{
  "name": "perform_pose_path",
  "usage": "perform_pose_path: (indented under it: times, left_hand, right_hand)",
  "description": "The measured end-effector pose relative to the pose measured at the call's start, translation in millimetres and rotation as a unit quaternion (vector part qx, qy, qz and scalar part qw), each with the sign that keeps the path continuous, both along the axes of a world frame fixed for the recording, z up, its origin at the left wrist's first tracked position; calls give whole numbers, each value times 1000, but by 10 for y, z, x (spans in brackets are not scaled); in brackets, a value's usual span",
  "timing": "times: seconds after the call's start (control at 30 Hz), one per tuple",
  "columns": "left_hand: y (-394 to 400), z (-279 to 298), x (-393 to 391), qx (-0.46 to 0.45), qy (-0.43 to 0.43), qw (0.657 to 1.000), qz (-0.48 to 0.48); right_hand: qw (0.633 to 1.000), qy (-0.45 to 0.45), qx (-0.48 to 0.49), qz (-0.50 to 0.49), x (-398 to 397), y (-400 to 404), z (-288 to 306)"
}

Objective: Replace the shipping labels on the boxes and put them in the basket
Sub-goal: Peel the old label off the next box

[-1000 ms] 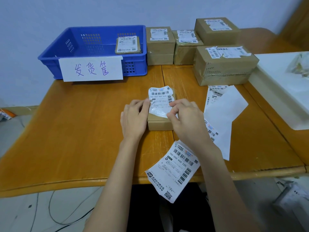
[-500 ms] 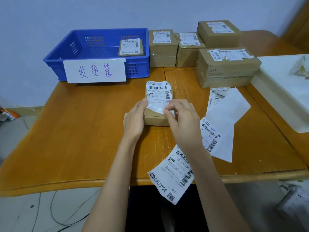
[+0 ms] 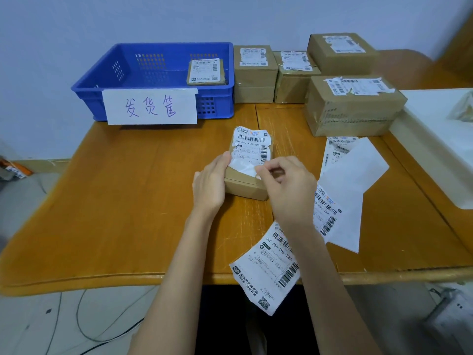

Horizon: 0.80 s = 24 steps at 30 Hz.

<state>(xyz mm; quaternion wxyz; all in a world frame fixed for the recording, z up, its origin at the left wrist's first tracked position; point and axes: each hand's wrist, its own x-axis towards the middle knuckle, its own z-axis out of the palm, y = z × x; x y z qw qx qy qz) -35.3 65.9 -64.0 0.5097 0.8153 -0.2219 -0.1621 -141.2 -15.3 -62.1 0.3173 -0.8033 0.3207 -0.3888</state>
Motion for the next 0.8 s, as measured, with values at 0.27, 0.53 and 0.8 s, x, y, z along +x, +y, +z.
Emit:
perform_pose_path:
  times: [0.27,0.53,0.8]
  left_hand:
    - [-13,5,-18,10,-11,1000,5]
    - [-18,-4,-30,24,-37,999,-9]
    - [-21,10,-56,8,-24,1000,4]
  right_hand:
    - [984,-62,147,80,-129,-36,29]
    - [999,-15,27,8,-40,-7,-41]
    - [979,-20,183,89,-180,-176,206]
